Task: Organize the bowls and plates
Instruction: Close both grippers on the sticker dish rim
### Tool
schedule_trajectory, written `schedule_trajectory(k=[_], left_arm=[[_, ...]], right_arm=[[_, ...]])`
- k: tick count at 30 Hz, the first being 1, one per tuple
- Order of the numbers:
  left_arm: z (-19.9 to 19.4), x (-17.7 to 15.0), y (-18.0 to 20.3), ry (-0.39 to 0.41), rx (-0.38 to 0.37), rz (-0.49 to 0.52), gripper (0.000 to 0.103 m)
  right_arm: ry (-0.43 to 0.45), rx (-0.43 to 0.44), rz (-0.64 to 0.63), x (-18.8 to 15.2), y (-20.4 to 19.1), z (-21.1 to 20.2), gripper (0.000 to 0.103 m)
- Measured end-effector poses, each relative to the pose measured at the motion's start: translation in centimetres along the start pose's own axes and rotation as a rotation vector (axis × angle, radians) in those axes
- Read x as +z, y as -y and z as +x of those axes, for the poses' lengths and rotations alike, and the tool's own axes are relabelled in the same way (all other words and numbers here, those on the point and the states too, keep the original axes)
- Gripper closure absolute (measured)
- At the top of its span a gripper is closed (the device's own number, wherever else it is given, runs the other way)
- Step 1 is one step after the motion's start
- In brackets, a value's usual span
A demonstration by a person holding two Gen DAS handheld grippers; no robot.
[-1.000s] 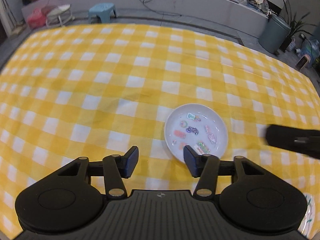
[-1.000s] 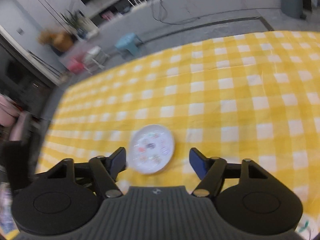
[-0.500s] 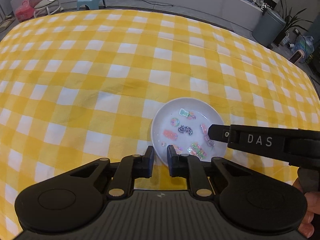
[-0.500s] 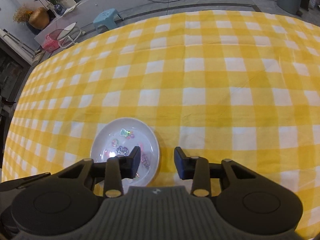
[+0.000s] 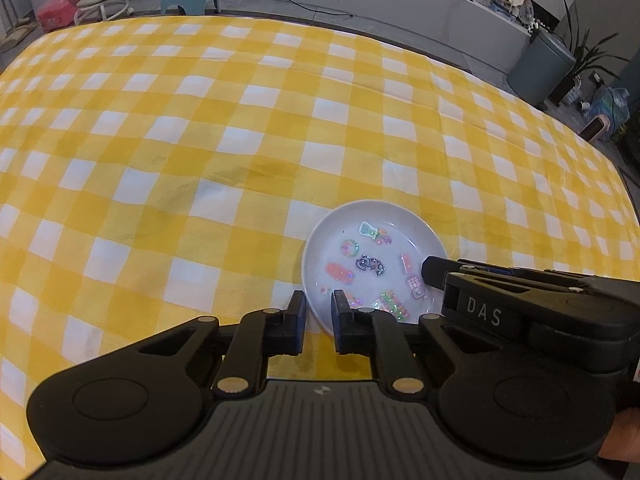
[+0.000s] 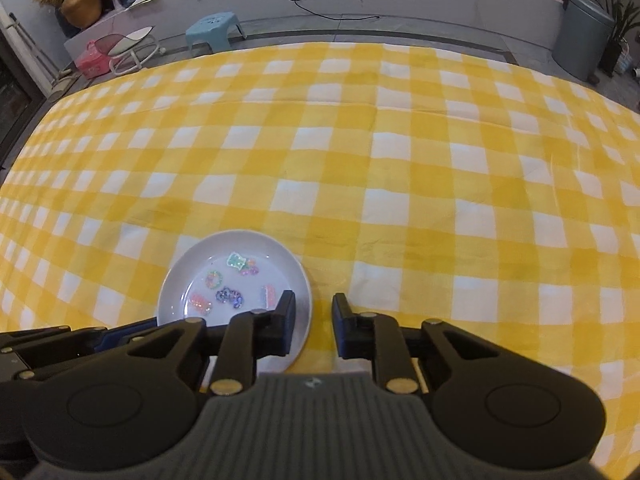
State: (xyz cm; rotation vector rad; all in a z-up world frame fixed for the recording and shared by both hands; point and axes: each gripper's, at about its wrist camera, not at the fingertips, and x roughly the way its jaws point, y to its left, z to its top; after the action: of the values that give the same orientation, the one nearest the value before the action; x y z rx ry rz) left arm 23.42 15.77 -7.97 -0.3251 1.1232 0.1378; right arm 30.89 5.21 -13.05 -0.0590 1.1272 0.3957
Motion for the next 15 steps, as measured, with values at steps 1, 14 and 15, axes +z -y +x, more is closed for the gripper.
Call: schedule_trajectory(k=[1,14,15], left_arm=[[0.0,0.0,0.0,0.002,0.000,-0.006,0.089],[-1.4,0.1,0.1,0.065,-0.009,-0.054,0.097],[-1.8,0.1,0.3,0.078,-0.016,-0.049,0.097]], right_arm=[[0.000,-0.001,0.003,0.0,0.0,0.0,0.085],[0.040,0.004,0.050,0.0,0.1,-0.8,0.100],[0.052,0.000,0.045,0.1,0.1,-1.3,0.100]])
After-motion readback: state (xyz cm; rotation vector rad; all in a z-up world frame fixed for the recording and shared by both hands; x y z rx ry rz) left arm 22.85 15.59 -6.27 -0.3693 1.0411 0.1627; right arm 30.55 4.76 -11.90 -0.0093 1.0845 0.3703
